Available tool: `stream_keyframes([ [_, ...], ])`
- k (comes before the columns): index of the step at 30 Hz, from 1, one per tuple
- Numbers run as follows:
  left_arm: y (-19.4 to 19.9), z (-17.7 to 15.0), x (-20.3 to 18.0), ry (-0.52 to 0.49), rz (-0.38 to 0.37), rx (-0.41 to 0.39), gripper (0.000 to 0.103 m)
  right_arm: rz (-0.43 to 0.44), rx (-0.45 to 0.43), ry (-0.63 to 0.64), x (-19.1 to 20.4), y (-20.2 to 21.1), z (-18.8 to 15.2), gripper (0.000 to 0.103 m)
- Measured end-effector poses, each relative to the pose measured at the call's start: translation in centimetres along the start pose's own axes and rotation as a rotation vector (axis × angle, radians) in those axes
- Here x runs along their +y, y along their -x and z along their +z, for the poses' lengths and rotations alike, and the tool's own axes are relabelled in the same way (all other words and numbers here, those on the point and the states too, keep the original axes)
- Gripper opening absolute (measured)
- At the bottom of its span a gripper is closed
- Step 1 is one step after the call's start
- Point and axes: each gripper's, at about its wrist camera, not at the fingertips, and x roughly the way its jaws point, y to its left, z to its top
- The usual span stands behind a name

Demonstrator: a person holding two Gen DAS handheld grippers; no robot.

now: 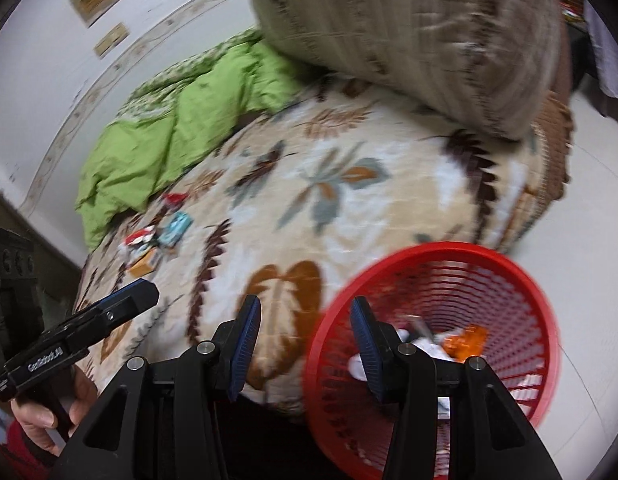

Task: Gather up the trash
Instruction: 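Move both tools back toward the remaining trash on the bed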

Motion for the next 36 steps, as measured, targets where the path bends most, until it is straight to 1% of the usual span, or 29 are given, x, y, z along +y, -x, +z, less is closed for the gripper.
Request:
stream_keyframes([
  [6, 2.6, -0.2, 5.7, 0.105, 0.078, -0.045, 0.060, 0.056, 0.036, 0.093, 4.6, -2.7, 0.2, 0.051],
  [11, 5.0, 0.1, 11.7, 0.214, 0.148, -0.099, 0.060, 0.094, 0.072, 0.170, 8.4, -5.1, 0.7, 0.051],
  [17, 7.5, 0.4, 18.5, 0.325, 0.240, -0.145, 0.060, 0.130, 0.077, 0.267, 12.9, -6.8, 1.4, 0.051],
  [19, 8.2, 0.3, 20.6, 0.376, 0.257, -0.161, 0.060, 0.145, 0.080, 0.302, 14.7, -7.7, 1.9, 0.051],
  [22, 9.1, 0.0, 23.1, 0.442, 0.266, -0.193, 0.060, 0.208, 0.103, 0.325, 17.4, -9.4, 2.8, 0.052],
  [23, 9.3, -0.1, 23.6, 0.450, 0.268, -0.196, 0.060, 0.244, 0.118, 0.328, 18.4, -10.2, 3.2, 0.056],
  [24, 9.3, -0.2, 24.0, 0.456, 0.272, -0.196, 0.060, 0.271, 0.134, 0.330, 19.2, -11.1, 3.5, 0.058],
  [29, 9.2, -1.0, 25.4, 0.449, 0.297, -0.182, 0.060, 0.373, 0.201, 0.280, 22.7, -16.5, 5.8, 0.058],
  [31, 9.1, -1.1, 25.9, 0.445, 0.306, -0.179, 0.060, 0.401, 0.218, 0.232, 23.8, -19.0, 6.9, 0.058],
  [33, 8.9, -1.1, 26.5, 0.446, 0.309, -0.176, 0.060, 0.435, 0.255, 0.168, 24.5, -21.8, 7.9, 0.058],
  [36, 8.6, -0.9, 27.4, 0.450, 0.307, -0.174, 0.060, 0.464, 0.294, 0.051, 25.0, -26.1, 8.6, 0.058],
])
